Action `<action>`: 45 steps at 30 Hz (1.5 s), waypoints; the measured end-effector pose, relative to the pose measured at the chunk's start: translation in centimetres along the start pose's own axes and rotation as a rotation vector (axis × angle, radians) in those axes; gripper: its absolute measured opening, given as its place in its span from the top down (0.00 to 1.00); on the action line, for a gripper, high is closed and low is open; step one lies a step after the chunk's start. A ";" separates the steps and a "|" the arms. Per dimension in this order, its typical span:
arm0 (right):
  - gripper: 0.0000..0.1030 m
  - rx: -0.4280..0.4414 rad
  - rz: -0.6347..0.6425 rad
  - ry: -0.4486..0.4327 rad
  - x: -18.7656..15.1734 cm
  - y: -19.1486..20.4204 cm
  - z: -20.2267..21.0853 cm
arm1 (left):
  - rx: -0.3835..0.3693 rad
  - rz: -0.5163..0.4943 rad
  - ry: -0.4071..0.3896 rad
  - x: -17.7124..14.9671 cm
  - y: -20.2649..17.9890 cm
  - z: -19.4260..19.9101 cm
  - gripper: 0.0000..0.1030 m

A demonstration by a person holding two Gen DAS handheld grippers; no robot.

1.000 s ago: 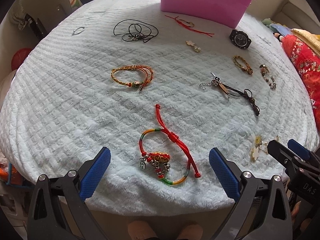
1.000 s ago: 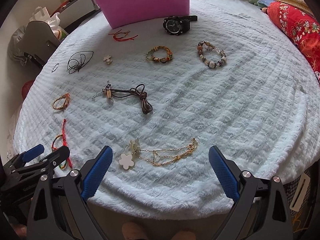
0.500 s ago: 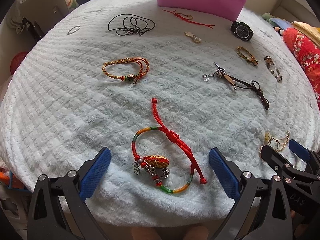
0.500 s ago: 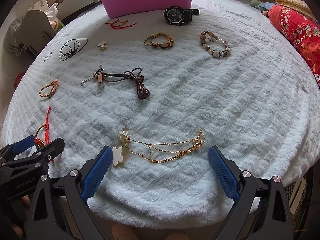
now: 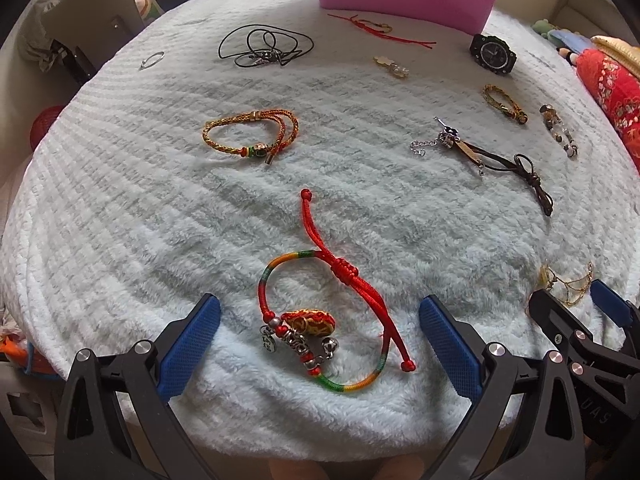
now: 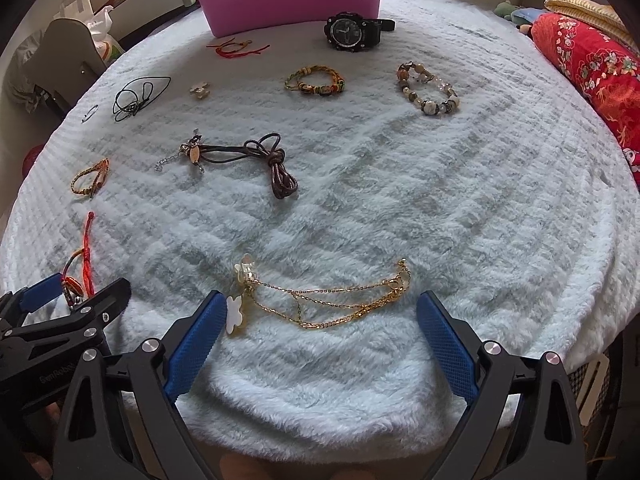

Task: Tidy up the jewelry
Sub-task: 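Grasp the rainbow red-cord bracelet with the left tool while the right tool grasps the gold flower chain, then lift the red-cord bracelet with the left tool while the right tool lifts the gold chain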

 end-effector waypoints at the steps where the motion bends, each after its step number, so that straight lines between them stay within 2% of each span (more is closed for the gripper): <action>1: 0.11 -0.002 0.001 0.001 0.0 0.0 0.0 | 0.001 0.000 -0.001 -0.1 -0.1 0.0 0.07; 5: 0.12 0.000 -0.001 0.007 0.0 0.1 -0.1 | 0.001 0.001 0.000 -0.3 -0.4 0.1 0.10; 8: 0.17 0.003 0.004 0.002 0.0 0.1 0.1 | -0.002 -0.004 0.005 -0.4 -0.8 0.3 0.15; 11: 0.24 0.007 -0.004 0.000 0.1 0.1 0.3 | -0.004 -0.015 0.008 -0.3 -1.3 0.6 0.25; 12: 0.29 0.008 -0.007 -0.001 0.1 0.0 0.4 | -0.003 -0.020 0.008 -0.3 -1.4 0.6 0.28; 13: 0.38 0.011 -0.009 -0.005 0.2 0.0 0.5 | -0.006 -0.022 0.008 -0.2 -1.4 0.7 0.34; 15: 0.45 0.004 -0.017 -0.008 0.4 -0.2 0.7 | -0.012 -0.030 0.007 -0.1 -1.8 0.9 0.41; 18: 0.49 0.008 -0.020 -0.006 0.4 -0.4 0.6 | -0.001 -0.045 0.000 -0.1 -2.5 1.1 0.50; 19: 0.57 0.008 -0.014 -0.012 0.4 -0.4 0.8 | -0.006 -0.049 -0.002 -0.1 -2.7 1.2 0.58; 20: 0.66 0.019 -0.009 -0.020 0.5 -0.3 0.9 | -0.015 -0.056 -0.002 -0.2 -3.2 1.2 0.62; 21: 0.89 0.030 -0.001 -0.023 0.5 -0.1 1.1 | -0.008 -0.069 -0.003 -0.2 -3.3 1.2 0.66; 22: 0.97 0.028 0.009 -0.025 0.5 0.1 1.2 | -0.012 -0.078 -0.001 -0.3 -3.5 1.2 0.73; 24: 0.99 0.016 0.030 -0.030 0.5 0.3 1.4 | -0.018 -0.090 0.002 -0.3 -3.9 1.2 0.78; 28: 1.00 0.062 -0.018 -0.019 0.4 -0.3 1.5 | -0.050 -0.053 0.001 -0.1 -3.4 1.5 0.84; 36: 1.00 0.109 -0.100 -0.018 1.2 -2.5 2.8 | -0.074 -0.034 0.015 0.4 -3.4 2.1 0.86; 45: 1.00 0.136 -0.080 -0.027 2.2 -3.1 4.8 | -0.087 -0.035 0.006 1.3 -4.2 4.0 0.86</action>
Point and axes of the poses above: each gripper's, at about its wrist camera, not at the fingertips, and z roughly against the way its jaws point, y to its left, x to its top, the point moved 9 cm from there along -z, roughly the way its jaws point, and after that the axes turned 13 degrees about -x, right-handed, at the moved point
